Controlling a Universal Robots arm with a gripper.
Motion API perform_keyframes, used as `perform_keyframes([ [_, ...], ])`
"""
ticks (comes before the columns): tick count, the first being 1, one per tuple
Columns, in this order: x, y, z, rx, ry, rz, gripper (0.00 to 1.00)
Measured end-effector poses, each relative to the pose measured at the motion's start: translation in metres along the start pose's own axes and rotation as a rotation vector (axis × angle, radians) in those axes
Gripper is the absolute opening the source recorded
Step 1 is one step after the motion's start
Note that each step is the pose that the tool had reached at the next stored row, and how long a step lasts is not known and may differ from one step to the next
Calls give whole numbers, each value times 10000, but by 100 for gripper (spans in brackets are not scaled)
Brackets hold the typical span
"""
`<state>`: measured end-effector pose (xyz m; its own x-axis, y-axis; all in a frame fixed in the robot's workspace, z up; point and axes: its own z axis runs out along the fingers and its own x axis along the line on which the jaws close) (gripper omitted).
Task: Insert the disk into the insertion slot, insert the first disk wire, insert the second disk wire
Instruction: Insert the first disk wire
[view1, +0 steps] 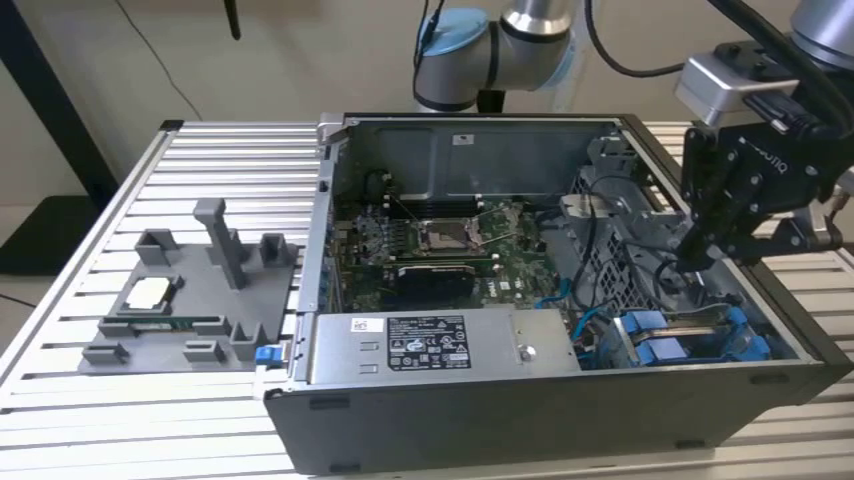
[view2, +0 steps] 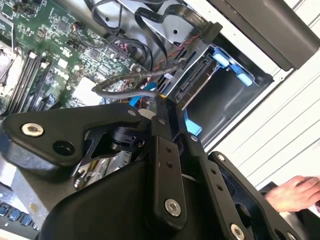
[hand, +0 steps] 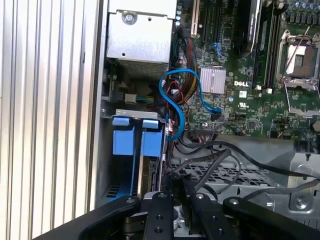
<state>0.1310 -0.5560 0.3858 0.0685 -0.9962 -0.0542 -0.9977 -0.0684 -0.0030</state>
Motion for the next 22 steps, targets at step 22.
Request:
perform_keyframes([
  [22, 57, -15, 26, -38, 327, -1, 19],
])
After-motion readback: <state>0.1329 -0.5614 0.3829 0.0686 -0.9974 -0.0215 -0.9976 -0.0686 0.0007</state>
